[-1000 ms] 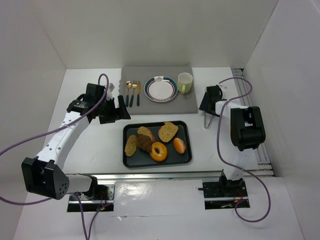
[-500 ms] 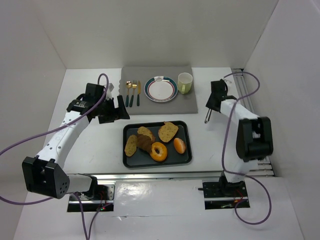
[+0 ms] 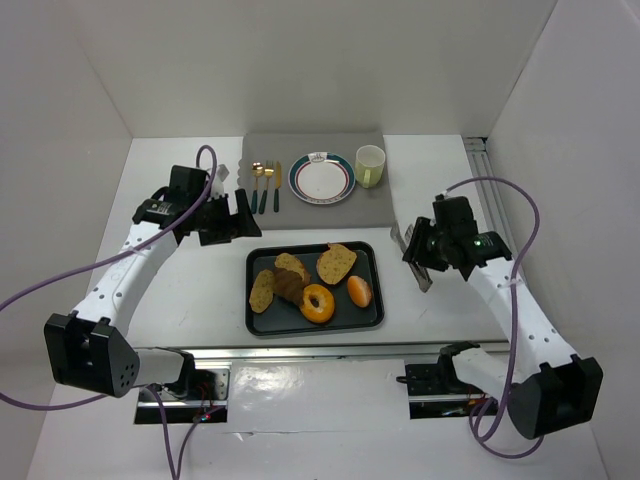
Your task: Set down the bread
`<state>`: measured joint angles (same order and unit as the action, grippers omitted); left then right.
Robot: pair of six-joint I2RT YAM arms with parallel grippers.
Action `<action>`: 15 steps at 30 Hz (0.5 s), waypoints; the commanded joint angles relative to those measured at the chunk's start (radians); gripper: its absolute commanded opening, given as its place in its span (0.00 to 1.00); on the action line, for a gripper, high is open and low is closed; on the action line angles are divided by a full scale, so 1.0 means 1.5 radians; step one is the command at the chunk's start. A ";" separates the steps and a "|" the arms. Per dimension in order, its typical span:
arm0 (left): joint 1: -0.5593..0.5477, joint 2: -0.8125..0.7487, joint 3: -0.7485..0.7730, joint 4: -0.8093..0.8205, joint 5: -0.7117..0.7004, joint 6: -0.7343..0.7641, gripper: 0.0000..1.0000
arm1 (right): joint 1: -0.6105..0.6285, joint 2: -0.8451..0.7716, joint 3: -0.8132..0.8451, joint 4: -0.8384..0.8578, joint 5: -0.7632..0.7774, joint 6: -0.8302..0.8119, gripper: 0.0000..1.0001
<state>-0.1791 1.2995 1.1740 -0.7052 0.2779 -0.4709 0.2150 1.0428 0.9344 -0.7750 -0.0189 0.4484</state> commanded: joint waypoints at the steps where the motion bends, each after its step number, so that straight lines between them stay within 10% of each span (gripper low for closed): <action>1: 0.003 -0.012 0.011 0.025 0.024 0.012 1.00 | 0.020 -0.030 0.025 -0.130 -0.038 0.032 0.50; 15: 0.003 -0.025 0.010 0.025 0.018 0.018 1.00 | 0.133 -0.025 0.119 -0.210 -0.083 0.015 0.55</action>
<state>-0.1791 1.2980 1.1740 -0.6880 0.2867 -0.4690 0.3786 0.9920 1.0702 -1.0363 -0.0723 0.4919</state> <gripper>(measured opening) 0.997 0.556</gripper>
